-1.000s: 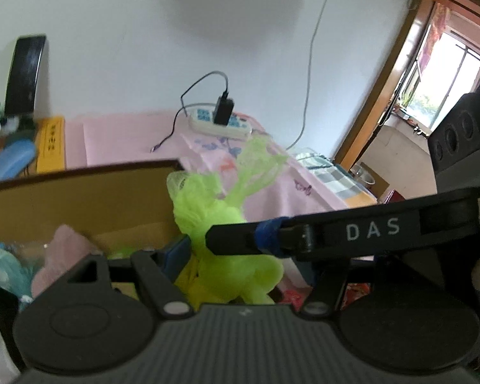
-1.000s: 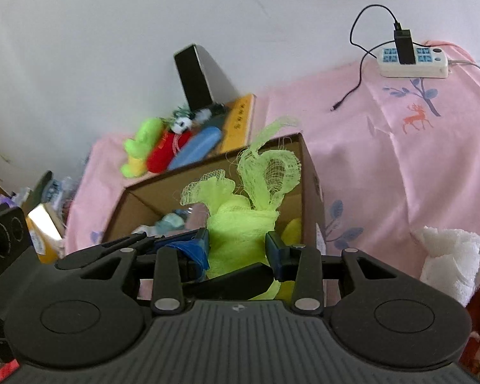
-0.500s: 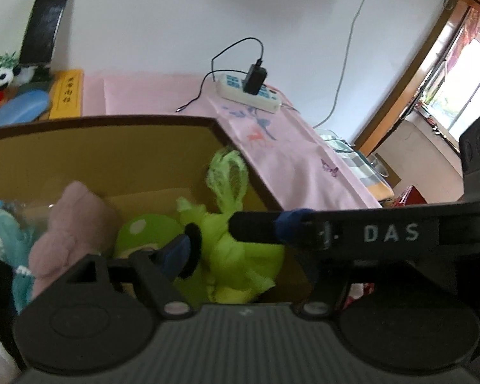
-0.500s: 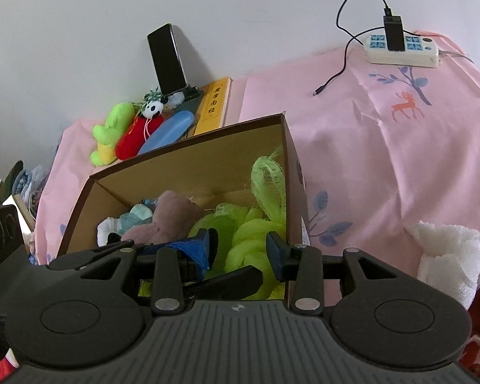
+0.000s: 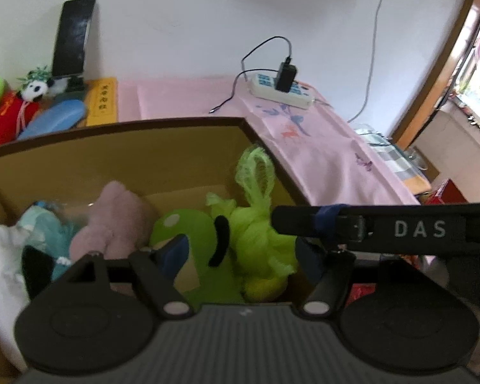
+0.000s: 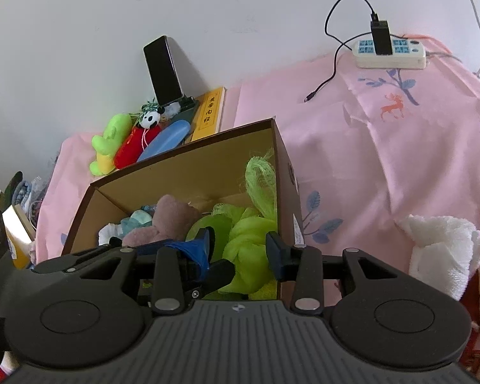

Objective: Organize soft objects
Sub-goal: 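Lower the mesh toy into the box and open the left gripper, then withdraw the open left gripper from the box toward the remaining items, then move the right gripper to the red knitted item on the sheet, then close the right gripper on the red knitted item, then carry the red knitted item with the right gripper over the box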

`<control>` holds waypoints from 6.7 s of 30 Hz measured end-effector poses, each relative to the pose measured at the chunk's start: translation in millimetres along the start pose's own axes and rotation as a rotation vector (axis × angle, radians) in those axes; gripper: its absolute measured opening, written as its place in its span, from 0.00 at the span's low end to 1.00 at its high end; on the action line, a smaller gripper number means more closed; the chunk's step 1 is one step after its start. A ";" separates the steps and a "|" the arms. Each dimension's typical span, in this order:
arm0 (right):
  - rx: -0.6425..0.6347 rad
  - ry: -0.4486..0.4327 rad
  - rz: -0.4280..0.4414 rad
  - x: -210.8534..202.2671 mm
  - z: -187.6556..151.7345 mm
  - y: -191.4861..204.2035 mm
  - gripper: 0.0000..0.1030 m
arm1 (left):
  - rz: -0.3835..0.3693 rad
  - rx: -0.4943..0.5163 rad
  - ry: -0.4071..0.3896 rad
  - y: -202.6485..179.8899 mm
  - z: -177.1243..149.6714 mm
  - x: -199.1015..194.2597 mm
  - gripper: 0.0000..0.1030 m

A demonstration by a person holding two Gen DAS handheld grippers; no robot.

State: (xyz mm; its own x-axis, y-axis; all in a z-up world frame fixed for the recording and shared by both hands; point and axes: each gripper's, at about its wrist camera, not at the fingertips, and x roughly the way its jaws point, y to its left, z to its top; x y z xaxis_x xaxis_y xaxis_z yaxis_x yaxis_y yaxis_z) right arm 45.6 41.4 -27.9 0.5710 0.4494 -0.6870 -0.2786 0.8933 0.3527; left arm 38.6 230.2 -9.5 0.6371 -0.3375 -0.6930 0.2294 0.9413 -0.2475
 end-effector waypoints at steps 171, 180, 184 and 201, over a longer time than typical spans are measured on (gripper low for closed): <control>0.289 0.385 0.295 -13.3 -57.9 -151.2 0.18 | -0.047 0.165 0.155 -143.6 -100.3 63.8 0.38; 0.352 0.327 0.422 -34.4 -51.3 -126.0 0.18 | -0.029 0.209 0.049 -140.1 -93.5 8.6 0.37; 0.359 0.270 0.483 -40.7 -37.7 -105.0 0.18 | -0.018 0.221 -0.033 -130.8 -79.3 -17.0 0.37; 0.488 0.106 0.559 -4.5 9.8 -31.0 0.18 | -0.041 0.214 -0.187 -36.4 -9.5 -66.1 0.37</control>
State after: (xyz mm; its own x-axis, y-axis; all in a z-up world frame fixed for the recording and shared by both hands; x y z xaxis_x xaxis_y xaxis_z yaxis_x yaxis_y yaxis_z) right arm 59.3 11.6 -29.5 0.3604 0.8556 -0.3715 -0.1170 0.4366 0.8920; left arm -18.8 218.3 38.9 0.7439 -0.3884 -0.5439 0.3950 0.9119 -0.1109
